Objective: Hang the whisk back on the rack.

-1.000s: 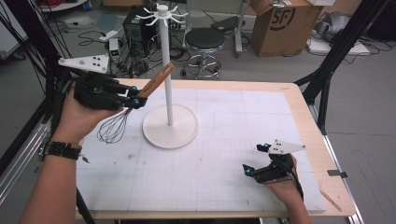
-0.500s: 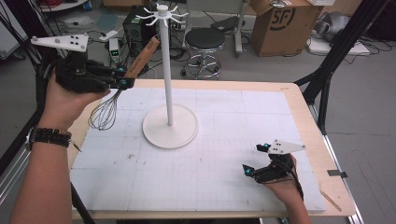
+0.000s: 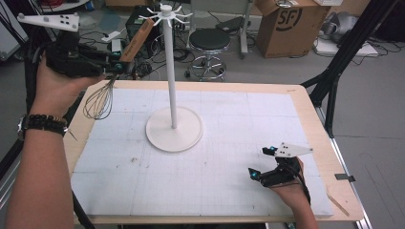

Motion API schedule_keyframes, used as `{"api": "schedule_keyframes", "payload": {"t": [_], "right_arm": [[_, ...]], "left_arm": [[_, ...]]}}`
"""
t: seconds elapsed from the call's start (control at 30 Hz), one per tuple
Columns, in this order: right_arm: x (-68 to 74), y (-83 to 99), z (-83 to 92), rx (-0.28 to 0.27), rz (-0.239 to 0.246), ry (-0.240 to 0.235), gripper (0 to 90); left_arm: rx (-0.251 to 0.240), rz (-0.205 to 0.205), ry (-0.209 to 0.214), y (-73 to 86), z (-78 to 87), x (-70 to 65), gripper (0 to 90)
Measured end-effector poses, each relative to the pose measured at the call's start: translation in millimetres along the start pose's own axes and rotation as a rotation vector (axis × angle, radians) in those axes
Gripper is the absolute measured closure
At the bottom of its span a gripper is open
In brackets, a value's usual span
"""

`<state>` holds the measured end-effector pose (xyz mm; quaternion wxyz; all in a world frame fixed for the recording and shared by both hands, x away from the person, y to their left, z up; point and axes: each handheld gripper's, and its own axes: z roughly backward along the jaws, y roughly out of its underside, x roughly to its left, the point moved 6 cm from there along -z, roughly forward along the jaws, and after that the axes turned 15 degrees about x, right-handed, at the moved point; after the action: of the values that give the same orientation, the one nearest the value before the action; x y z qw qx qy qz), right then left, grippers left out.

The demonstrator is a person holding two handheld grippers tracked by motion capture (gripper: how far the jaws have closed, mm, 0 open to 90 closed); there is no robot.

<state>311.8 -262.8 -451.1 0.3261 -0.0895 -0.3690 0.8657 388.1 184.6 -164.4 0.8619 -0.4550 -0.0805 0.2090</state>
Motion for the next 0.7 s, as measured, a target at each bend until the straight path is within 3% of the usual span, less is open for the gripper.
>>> {"api": "schedule_keyframes", "payload": {"t": [0.7], "right_arm": [[-2.1,1.3,3.0,-0.007,-0.011,-0.002,0.4]], "left_arm": [[0.039,0.044,-0.038,-1.0,-21.4,16.0,70.8]]}}
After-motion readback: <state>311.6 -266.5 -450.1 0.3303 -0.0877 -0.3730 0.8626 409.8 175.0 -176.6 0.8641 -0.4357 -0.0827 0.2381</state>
